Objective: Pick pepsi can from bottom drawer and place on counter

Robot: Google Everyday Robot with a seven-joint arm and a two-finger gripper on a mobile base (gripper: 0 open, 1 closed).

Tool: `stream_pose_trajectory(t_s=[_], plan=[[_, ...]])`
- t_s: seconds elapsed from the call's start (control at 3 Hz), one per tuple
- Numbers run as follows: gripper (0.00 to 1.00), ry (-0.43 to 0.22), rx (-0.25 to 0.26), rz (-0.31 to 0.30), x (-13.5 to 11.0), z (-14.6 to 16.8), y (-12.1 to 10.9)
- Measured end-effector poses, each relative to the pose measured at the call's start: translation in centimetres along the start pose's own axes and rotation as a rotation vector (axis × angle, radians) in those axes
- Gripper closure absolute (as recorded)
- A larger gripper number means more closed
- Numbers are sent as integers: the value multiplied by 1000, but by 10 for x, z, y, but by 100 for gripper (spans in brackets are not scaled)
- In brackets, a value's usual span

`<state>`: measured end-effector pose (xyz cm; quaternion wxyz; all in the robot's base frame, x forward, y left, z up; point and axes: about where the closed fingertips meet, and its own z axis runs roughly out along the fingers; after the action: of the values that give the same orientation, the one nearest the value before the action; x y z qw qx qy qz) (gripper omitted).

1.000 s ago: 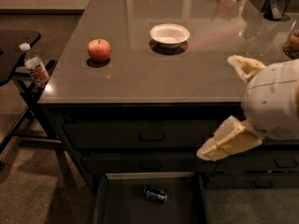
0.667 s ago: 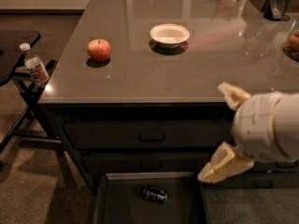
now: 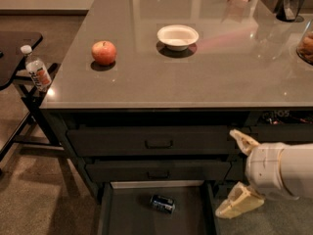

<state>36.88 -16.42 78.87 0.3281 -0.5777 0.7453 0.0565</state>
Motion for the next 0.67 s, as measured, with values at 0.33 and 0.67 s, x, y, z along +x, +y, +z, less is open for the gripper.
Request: stream_pose_trajectory(t_s=[0.33,0.67], plan=[[0,20,16,52,30,23,8],[0,22,33,50,30,23,5]])
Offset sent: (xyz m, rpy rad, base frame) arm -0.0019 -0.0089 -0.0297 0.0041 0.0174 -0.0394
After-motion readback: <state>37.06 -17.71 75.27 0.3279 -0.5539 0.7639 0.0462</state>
